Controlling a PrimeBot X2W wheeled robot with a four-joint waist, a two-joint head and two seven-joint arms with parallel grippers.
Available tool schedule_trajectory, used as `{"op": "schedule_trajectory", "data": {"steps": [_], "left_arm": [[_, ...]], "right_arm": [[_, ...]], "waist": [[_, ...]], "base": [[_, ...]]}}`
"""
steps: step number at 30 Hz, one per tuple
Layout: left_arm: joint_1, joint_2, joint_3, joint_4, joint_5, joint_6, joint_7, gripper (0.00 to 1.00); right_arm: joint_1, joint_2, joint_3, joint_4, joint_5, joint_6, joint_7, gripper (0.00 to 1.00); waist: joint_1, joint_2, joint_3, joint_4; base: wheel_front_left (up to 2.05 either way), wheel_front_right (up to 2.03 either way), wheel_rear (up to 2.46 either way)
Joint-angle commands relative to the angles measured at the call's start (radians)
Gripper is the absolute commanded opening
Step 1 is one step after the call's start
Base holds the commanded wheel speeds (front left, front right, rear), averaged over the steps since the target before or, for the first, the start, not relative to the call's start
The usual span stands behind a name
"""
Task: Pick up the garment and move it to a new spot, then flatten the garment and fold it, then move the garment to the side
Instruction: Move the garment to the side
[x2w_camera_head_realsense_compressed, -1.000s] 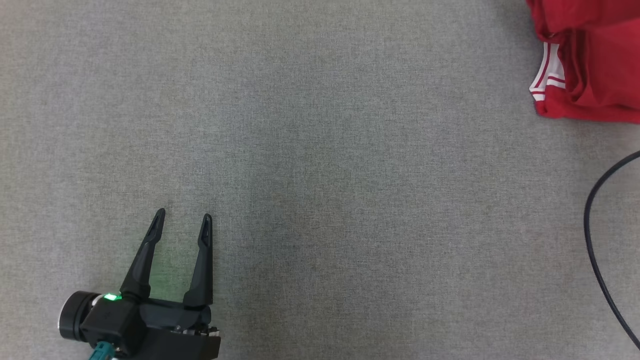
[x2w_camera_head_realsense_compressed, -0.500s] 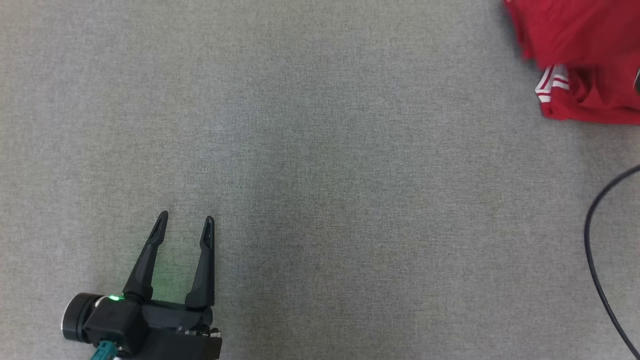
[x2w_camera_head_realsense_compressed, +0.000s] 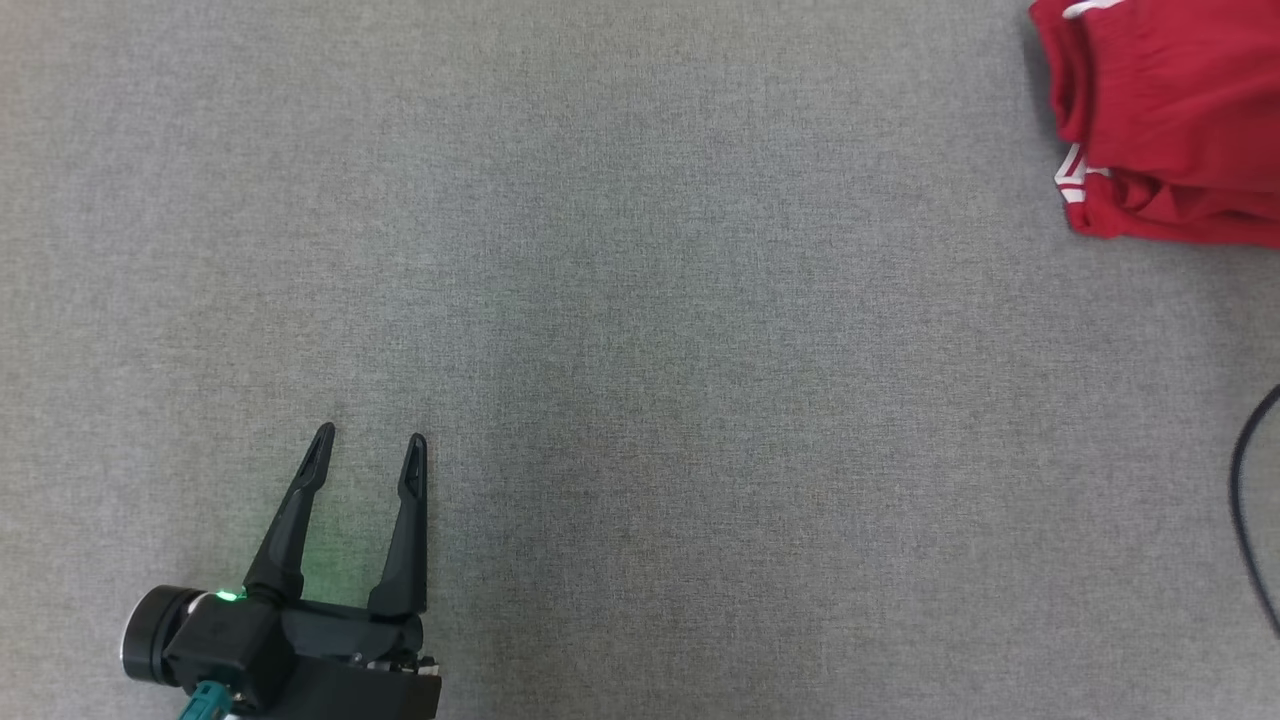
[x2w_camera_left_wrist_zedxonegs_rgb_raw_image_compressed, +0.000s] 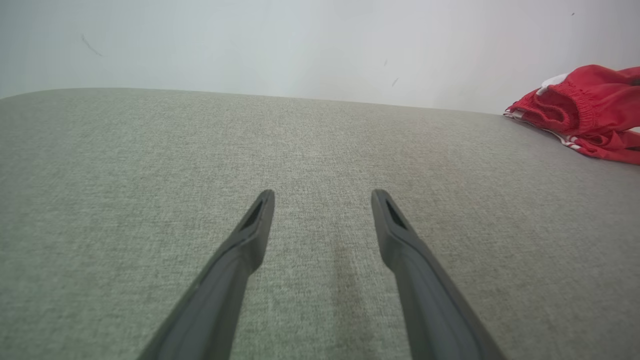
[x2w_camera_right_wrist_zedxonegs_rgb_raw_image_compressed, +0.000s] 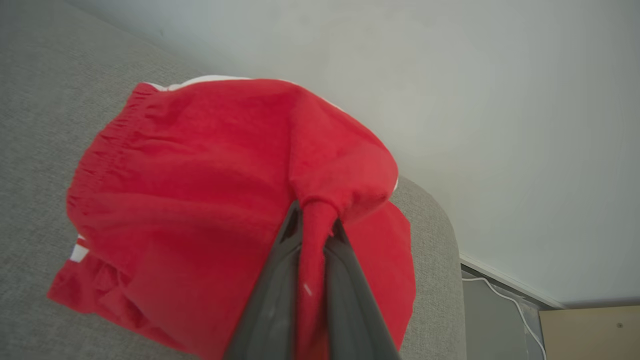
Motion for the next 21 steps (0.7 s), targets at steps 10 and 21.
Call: {"op": "schedule_trajectory", "data": {"steps": [10, 21], "left_arm": [[0.008, 0.007, 0.01, 0.004, 0.004, -0.004, -0.004, 1.0], [0.014, 0.001, 0.014, 0.015, -0.001, 0.003, -0.004, 1.0]], "right_arm": [[-0.023, 0.009, 0.0, 0.099, -0.048, 0.0, -0.039, 1.0], [-0.073, 0.043, -0.011, 0.251, -0.141, -0.001, -0.081, 1.0]], "waist": [[0.0, 0.0, 0.007, 0.004], [0.0, 0.0, -0.027, -0.011]], "base": [[0.0, 0.0, 0.0], [0.0, 0.0, 0.0]]}}
